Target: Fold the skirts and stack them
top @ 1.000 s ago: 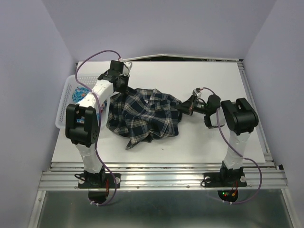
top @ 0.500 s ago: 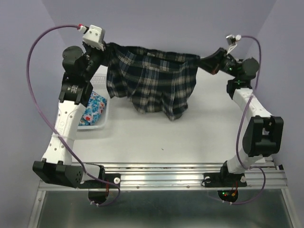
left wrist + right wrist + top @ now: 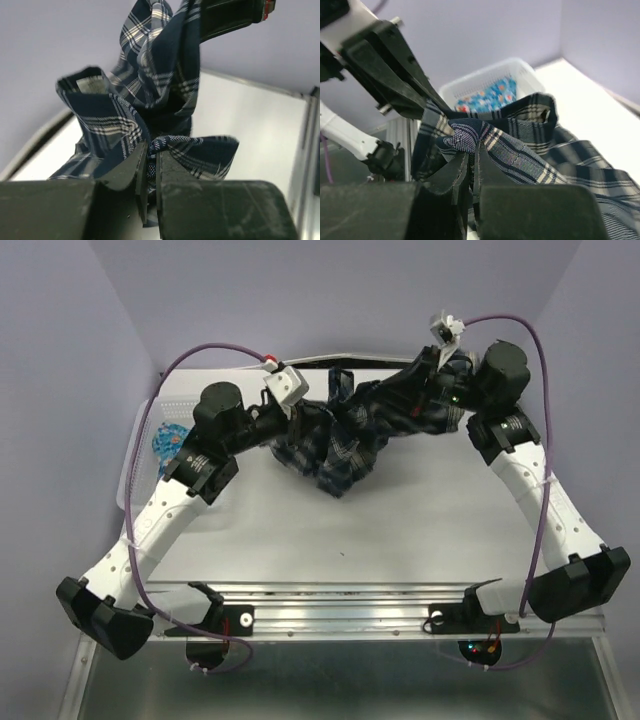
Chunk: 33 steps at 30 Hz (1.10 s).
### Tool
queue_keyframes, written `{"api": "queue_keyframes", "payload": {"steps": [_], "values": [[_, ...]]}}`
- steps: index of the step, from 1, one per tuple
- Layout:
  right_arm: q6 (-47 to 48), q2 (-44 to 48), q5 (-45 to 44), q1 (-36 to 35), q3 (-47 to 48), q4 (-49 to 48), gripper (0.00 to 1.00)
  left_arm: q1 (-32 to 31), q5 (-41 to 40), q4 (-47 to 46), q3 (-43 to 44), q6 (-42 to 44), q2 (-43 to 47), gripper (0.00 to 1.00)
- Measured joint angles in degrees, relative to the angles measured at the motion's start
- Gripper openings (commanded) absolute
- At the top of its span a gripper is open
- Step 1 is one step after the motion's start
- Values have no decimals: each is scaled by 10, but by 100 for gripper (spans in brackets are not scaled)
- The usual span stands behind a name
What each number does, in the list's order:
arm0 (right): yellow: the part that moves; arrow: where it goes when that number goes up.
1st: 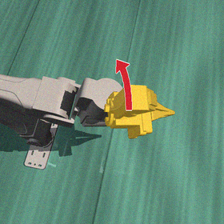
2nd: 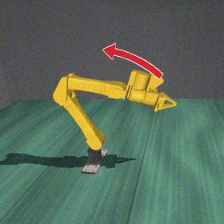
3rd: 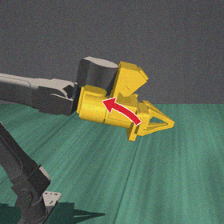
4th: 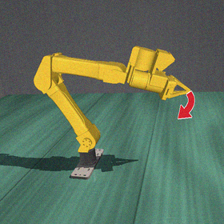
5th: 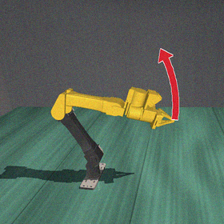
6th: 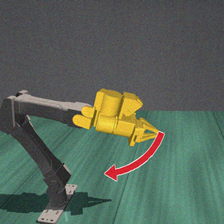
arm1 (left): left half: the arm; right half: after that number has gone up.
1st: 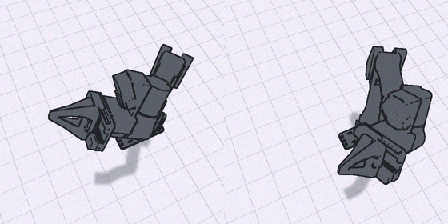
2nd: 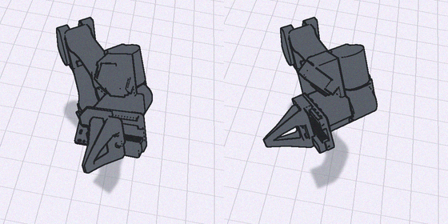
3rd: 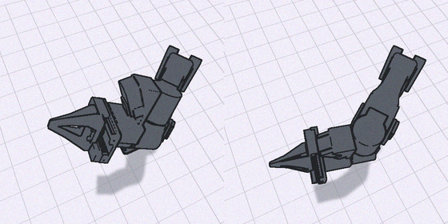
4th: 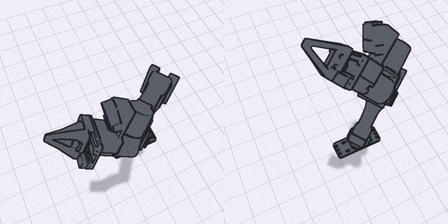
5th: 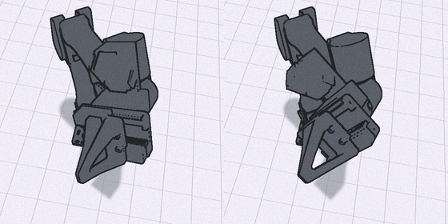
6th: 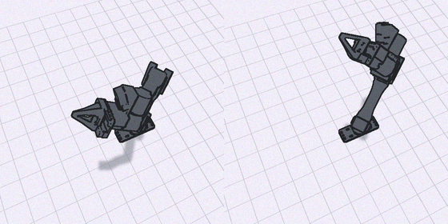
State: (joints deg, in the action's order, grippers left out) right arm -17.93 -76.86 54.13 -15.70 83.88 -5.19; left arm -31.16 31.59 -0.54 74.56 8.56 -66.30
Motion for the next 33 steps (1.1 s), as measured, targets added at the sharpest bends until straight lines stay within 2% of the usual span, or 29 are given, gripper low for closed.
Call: {"api": "queue_keyframes", "payload": {"steps": [2, 4, 5, 6, 7, 9, 11, 13, 15, 17, 19, 21, 23, 27, 29, 33], "values": [[26, -5, -20, 3, -7, 52, 1, 4, -19, 23, -4, -10, -12, 0], [47, -25, -61, 43, 14, 91, 1, 45, -44, 28, 9, -26, -29, 0], [47, -37, -75, 56, 33, 108, 1, 73, -60, 33, 30, -41, -44, 0], [46, -63, -88, 71, 74, 124, 1, 118, -75, 47, 88, -64, -78, 0], [46, -99, -98, 87, 124, 127, 1, 137, -76, 43, 125, -71, -103, 0], [48, -121, -97, 85, 153, 138, 1, 168, -45, 56, 213, -64, -151, 0], [51, -93, -85, 57, 107, 154, 1, 158, 0, 69, 230, -42, -155, 0], [78, -36, -93, 29, 30, 198, 1, 125, 43, 106, 176, 20, -121, 0], [89, -17, -90, 34, 21, 237, 1, 69, 19, 95, 76, 47, -45, 0], [89, -61, -99, 81, 112, 267, 1, 53, -25, 94, 29, 48, -12, 0], [87, -128, -110, 118, 214, 247, 1, 62, -72, 87, 59, 37, -28, 0], [91, -162, -126, 142, 255, 227, 1, 77, -94, 64, 102, 19, -58, 0], [111, -148, -132, 145, 227, 226, 1, 88, -113, 37, 102, 9, -62, 0], [169, -43, -157, 134, 115, 254, 1, 87, -172, -4, 5, 6, 8, 0], [193, 3, -169, 134, 95, 265, 1, 91, -191, -3, -18, 7, 36, 0], [224, 42, -175, 139, 100, 263, 1, 117, -193, -6, -7, 6, 41, 0]]}}
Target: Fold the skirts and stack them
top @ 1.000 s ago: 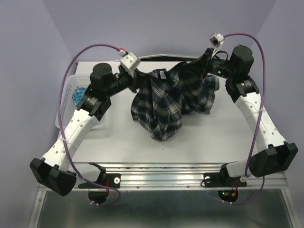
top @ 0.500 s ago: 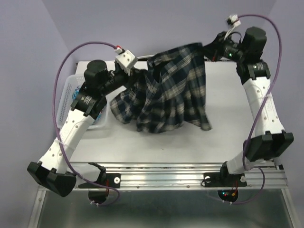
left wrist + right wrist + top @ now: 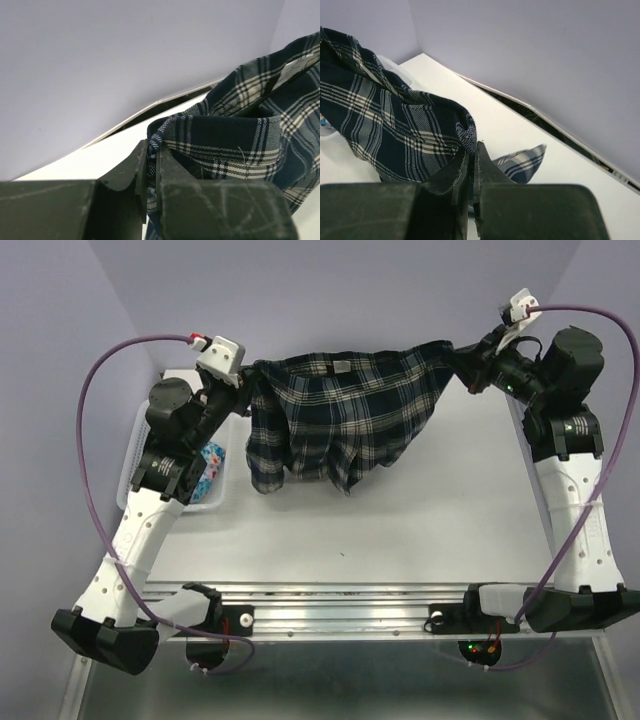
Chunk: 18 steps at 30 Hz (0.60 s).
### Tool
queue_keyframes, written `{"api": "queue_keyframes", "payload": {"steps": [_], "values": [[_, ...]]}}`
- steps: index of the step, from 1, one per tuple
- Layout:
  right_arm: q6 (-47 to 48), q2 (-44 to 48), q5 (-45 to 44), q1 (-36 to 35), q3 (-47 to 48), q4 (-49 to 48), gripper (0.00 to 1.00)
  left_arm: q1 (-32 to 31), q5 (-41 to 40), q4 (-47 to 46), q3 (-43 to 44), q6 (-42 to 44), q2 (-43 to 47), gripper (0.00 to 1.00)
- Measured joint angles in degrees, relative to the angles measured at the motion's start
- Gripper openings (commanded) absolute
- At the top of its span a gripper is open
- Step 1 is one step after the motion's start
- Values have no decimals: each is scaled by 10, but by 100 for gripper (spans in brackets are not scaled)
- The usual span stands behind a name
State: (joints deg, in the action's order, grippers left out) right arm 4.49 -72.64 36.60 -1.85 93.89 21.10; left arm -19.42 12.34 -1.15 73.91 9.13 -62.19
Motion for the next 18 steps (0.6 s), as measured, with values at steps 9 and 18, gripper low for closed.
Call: {"api": "queue_keyframes", "payload": {"steps": [9, 18], "values": [[40, -82, -16, 3, 26, -21, 1, 5, -7, 35, 68, 8, -77, 0], [34, -277, -39, 7, 124, -40, 1, 49, 42, 17, 163, 9, -258, 4]]}}
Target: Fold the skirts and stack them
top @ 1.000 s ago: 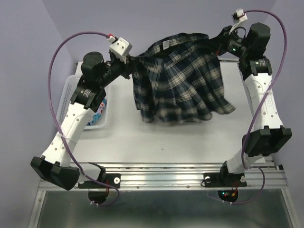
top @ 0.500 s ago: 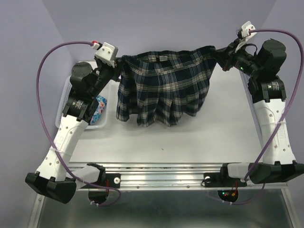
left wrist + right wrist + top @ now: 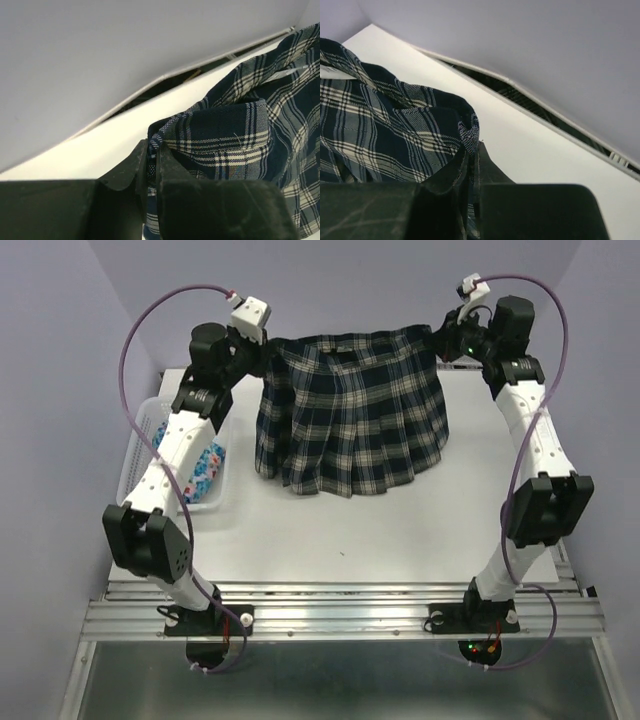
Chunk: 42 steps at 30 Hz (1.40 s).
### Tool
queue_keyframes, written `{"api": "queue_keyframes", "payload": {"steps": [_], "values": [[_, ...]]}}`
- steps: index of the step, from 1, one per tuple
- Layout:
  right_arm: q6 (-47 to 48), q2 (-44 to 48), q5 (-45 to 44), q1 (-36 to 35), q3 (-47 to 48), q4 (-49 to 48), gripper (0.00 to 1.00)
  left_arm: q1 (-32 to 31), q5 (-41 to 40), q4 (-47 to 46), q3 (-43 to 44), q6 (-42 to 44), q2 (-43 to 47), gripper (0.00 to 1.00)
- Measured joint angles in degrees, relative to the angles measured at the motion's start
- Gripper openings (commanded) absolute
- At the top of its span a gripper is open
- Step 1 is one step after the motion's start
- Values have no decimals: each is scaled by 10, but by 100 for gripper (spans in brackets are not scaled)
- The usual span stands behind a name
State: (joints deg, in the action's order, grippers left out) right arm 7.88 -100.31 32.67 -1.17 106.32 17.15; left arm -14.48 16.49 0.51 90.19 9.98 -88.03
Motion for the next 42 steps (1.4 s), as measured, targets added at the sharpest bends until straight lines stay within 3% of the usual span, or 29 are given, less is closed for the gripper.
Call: {"api": "queue_keyframes", "payload": {"steps": [4, 8, 10, 11, 13, 14, 15, 16, 17, 21, 24, 29, 33, 34, 36, 37, 39, 42], "values": [[-14, -79, -9, 3, 128, -9, 1, 15, 35, -20, 88, 15, -82, 6], [-15, -78, 9, 16, 166, -28, 1, 26, 93, -38, 138, 54, -102, 7], [0, -42, 33, 23, 127, -49, 1, 30, 124, -64, 113, 86, -77, 9], [14, 4, 53, 27, 60, -63, 1, 32, 140, -76, 89, 105, -60, 10], [46, 80, 80, 30, -45, -74, 1, 36, 179, -94, -4, 156, 10, 20], [67, 113, 94, 31, -96, -77, 10, 38, 203, -96, -57, 191, 49, 46], [111, 154, 113, 33, -154, -64, 54, 38, 219, -94, -100, 214, 84, 55], [144, 180, 125, 33, -189, -48, 78, 38, 229, -94, -135, 236, 110, 80], [180, 203, 136, 34, -222, -35, 100, 32, 245, -74, -192, 287, 150, 98], [394, 289, 144, 38, -349, 112, 100, -1, 257, 38, -347, 435, 259, 99], [524, 348, 137, 41, -418, 248, 100, -19, 270, 144, -436, 493, 337, 98], [659, 408, 130, 41, -424, 382, 100, -34, 273, 221, -438, 505, 439, 92], [640, 412, 120, 41, -425, 388, 94, -42, 265, 229, -391, 476, 428, 77], [614, 392, 119, 41, -422, 383, 86, -50, 244, 227, -380, 453, 406, 66], [566, 345, 118, 41, -403, 369, 77, -70, 205, 226, -350, 416, 334, 62], [545, 320, 117, 41, -394, 363, 68, -75, 191, 224, -335, 400, 302, 59], [493, 236, 105, 38, -371, 336, 62, -86, 154, 220, -292, 361, 212, 57], [425, 166, 78, 30, -374, 300, 62, -88, 105, 207, -275, 302, 89, 56]]}}
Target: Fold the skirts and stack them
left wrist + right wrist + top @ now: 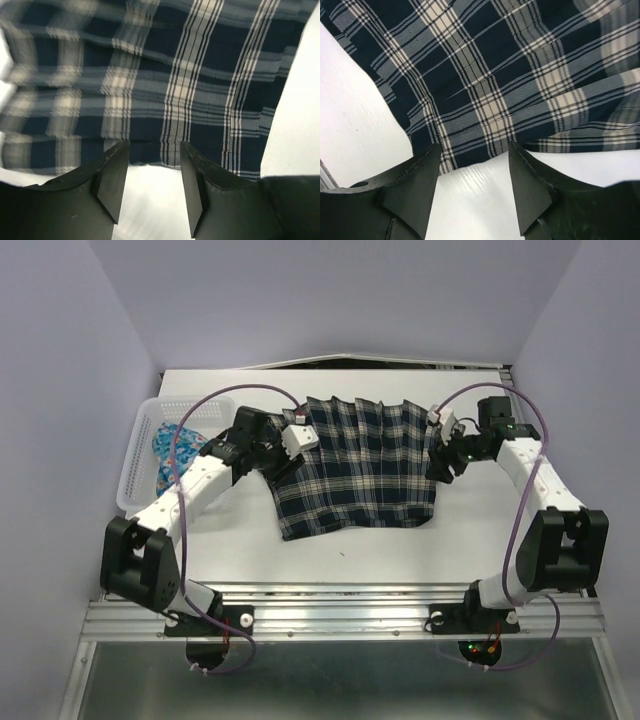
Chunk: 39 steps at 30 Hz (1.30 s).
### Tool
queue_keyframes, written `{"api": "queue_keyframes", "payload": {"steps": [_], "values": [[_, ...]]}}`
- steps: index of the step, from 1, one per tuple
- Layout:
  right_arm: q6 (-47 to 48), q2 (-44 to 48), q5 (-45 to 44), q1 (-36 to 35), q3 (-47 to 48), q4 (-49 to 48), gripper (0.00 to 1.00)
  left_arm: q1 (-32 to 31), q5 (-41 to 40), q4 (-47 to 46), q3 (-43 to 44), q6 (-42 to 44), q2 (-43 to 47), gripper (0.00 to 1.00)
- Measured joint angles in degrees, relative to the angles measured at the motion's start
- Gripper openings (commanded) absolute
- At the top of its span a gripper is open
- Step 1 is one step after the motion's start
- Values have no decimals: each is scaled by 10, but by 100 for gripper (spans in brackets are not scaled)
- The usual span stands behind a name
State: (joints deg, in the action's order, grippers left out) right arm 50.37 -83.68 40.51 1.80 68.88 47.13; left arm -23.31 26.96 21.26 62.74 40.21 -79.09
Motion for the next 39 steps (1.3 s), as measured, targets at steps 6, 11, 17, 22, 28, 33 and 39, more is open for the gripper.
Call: {"api": "queue_keyframes", "payload": {"steps": [6, 11, 17, 22, 28, 33, 39], "values": [[-115, -36, -35, -22, -3, -11, 58, -12, -45, 11, 0, -43, -40, 60], [-179, -69, -68, -22, 10, 11, 57, -80, -99, -2, -41, -32, -13, 61], [-246, -116, -151, -22, -1, 44, 62, -93, -132, 5, -92, -37, -9, 72], [-284, -120, -166, -22, -1, 79, 60, -85, -131, -10, -164, 0, 89, 88], [-331, -182, -142, -22, 12, 114, 51, -72, -134, 21, -170, 9, 137, 86], [-363, -235, -118, -22, 11, 122, 26, 11, -89, 46, -136, -33, 65, 81], [-379, -240, -82, -19, 11, 122, 1, 49, -61, 98, -101, -53, 8, 79]]}}
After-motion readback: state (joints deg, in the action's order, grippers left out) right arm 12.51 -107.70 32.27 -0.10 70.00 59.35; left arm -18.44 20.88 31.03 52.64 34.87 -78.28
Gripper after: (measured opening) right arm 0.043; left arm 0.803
